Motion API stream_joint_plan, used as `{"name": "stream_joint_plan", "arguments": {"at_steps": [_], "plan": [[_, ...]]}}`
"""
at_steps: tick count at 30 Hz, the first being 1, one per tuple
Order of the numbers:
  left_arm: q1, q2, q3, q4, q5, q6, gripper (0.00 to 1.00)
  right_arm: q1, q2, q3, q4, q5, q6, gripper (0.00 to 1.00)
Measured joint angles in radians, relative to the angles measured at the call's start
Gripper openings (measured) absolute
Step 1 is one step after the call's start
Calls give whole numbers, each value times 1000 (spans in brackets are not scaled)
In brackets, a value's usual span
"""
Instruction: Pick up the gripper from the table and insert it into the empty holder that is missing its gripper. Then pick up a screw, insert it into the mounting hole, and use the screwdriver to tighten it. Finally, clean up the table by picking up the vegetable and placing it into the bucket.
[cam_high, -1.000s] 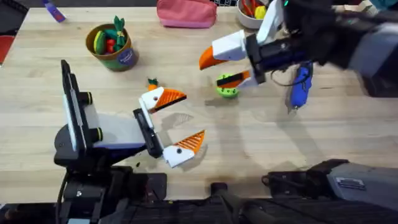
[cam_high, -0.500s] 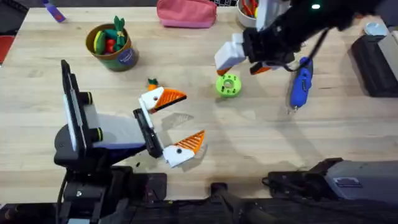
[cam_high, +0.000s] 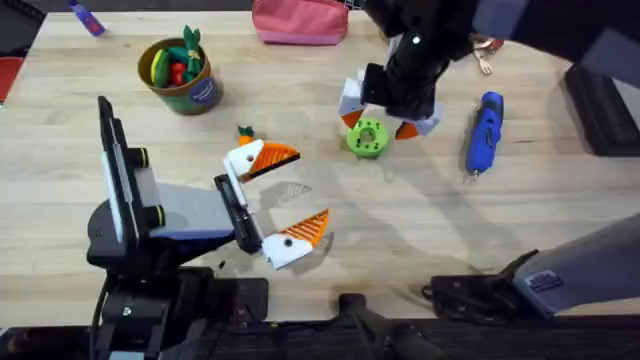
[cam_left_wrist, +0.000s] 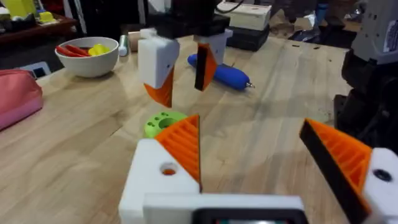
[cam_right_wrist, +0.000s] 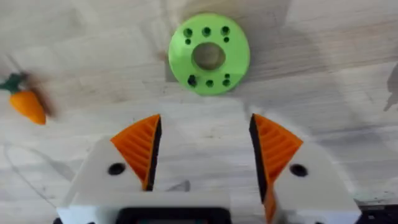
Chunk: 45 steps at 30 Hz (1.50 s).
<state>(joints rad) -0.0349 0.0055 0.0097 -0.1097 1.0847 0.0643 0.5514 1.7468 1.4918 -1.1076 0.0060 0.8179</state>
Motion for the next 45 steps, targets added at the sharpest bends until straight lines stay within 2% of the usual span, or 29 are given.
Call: {"name": "stream_joint_plan", "arguments": {"at_steps": [7, 13, 23, 37, 45], "plan": [[0, 0, 0, 0, 0, 0, 986, 0, 50, 0, 35, 5, 100, 710], [0, 0, 0, 0, 0, 0, 985, 3, 61, -24, 115, 5, 143, 656], [0, 0, 0, 0, 0, 0, 986, 26, 146, -33, 140, 35, 185, 593], [0, 0, 0, 0, 0, 0, 986, 48, 156, -35, 140, 83, 241, 406], [0, 0, 0, 0, 0, 0, 986, 50, 156, -36, 140, 84, 255, 384]]}}
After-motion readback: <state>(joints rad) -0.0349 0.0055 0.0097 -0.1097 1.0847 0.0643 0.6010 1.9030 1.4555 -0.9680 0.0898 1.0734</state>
